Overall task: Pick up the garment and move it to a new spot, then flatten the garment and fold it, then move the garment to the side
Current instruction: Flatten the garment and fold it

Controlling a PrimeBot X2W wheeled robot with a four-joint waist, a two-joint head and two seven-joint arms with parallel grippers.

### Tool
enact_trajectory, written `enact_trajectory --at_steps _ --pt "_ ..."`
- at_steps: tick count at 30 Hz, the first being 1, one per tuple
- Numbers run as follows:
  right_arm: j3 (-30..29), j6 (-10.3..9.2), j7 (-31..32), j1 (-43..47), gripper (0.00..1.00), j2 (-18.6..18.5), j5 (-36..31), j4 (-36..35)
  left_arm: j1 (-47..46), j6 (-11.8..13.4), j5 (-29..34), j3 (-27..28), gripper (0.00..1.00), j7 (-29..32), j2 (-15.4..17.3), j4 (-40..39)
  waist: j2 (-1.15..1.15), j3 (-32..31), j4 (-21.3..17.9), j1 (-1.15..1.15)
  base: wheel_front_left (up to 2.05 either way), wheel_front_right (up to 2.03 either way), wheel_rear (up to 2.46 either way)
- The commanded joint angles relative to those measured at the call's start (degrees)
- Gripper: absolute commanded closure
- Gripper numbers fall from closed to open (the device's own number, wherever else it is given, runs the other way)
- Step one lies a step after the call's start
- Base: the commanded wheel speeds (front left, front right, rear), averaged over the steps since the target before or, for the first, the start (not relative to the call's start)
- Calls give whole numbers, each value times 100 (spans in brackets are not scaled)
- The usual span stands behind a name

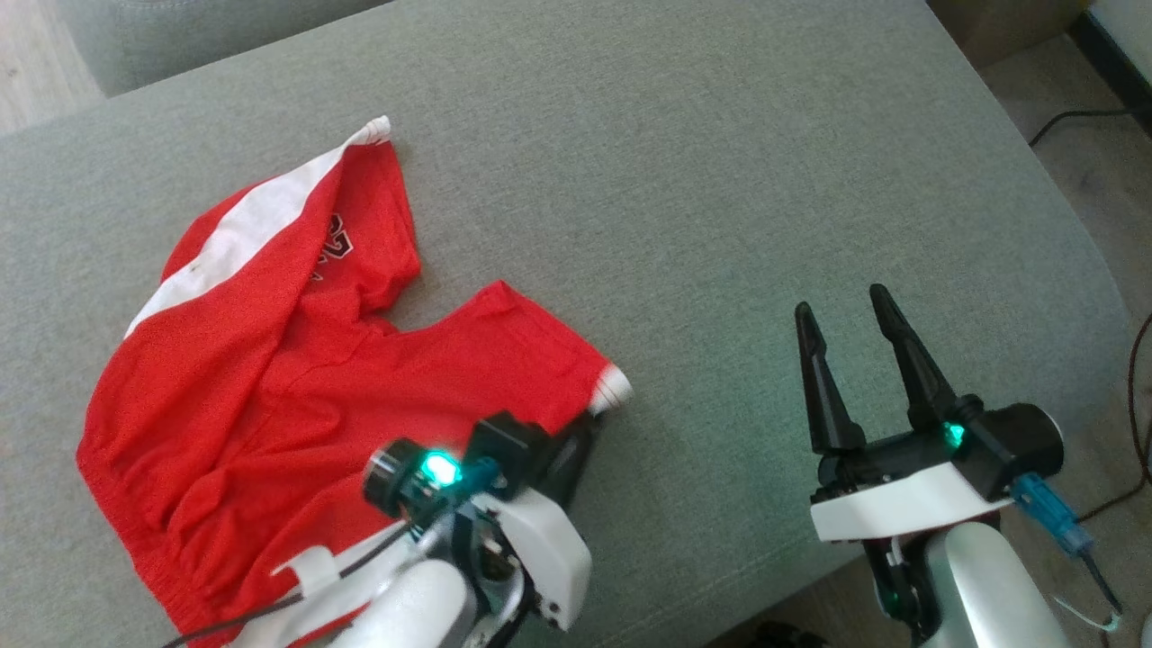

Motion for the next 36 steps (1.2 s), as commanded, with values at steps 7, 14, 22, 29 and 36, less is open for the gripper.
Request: enact_trajectory --at_steps 7,14,22,29,36 --pt "108 44 -62 -13 0 -17 -29 -124 -120 -277 -253 3 0 -397 -330 251 0 -44 14 0 0 0 0" --pt "-88 44 -62 102 0 -17 -181 -193 235 -119 -504 478 0 -1072 -173 -337 0 -343 211 0 0 0 0" --pt "-437 44 -62 250 0 -17 -569 -416 1267 755 -405 1547 0 -2155 428 -1192 0 -756 705 0 0 0 0" --pt "-662 44 -62 405 0 -17 -829 -426 2050 1074 -430 2111 0 -2859 645 -1085 0 -1036 1252 0 0 0 0" --pt "-667 44 -62 521 0 -17 -945 -151 2515 875 -365 2452 0 -3064 571 -640 0 -1270 1593 0 0 0 0"
